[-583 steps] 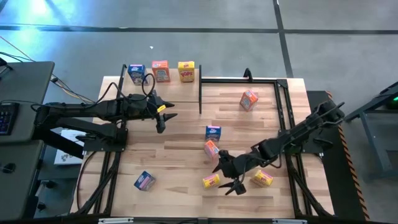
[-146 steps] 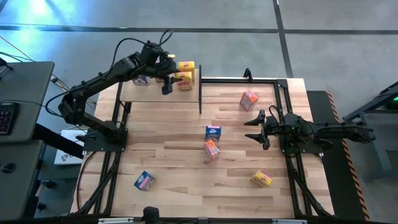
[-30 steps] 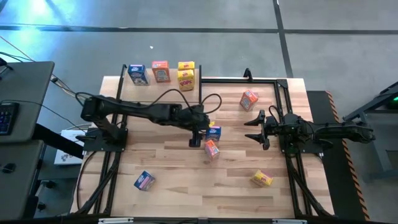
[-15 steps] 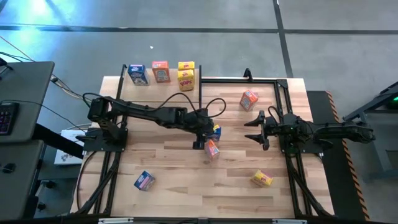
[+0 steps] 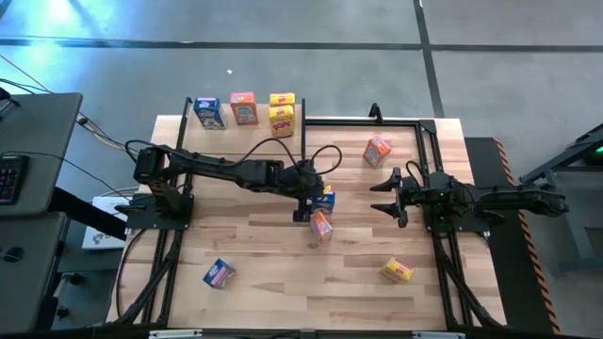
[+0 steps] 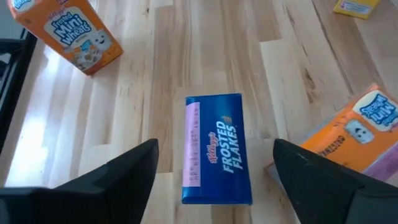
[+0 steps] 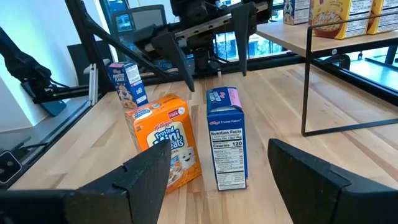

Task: Stack cereal on shelf
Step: Put the right blue cereal box on the shelf aligned with the other blue cereal box

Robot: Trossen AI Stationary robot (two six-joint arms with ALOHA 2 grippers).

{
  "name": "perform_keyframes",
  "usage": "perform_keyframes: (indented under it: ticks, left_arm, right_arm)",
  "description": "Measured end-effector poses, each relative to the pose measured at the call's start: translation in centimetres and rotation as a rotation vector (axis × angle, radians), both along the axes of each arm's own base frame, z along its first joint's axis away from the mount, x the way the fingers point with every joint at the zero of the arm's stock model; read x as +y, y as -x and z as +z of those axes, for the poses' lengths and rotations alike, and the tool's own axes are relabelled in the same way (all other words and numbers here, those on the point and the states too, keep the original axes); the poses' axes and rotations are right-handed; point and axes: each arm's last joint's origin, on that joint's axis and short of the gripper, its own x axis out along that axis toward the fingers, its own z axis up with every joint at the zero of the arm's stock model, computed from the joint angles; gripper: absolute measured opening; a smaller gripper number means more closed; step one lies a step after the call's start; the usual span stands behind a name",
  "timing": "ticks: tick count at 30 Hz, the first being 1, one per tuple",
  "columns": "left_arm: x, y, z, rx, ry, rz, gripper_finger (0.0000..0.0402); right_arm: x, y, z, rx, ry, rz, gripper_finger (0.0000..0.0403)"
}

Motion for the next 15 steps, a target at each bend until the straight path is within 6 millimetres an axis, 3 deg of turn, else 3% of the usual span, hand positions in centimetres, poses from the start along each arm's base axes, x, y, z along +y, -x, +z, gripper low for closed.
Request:
perform_keyframes:
  ticks: [9, 15]
  left_arm:
    - [1.0, -0.9, -2.2, 0.040, 0.021, -0.003, 0.0312]
    - [1.3, -1.0, -2.4, 0.039, 0.030, 0.005, 0.0312]
  right_arm:
    - [0.0, 0.0, 0.0, 0.003, 0.000, 0.000, 0.0261]
    - [0.0, 0.0, -0.1, 0.013, -0.001, 0.000, 0.0261]
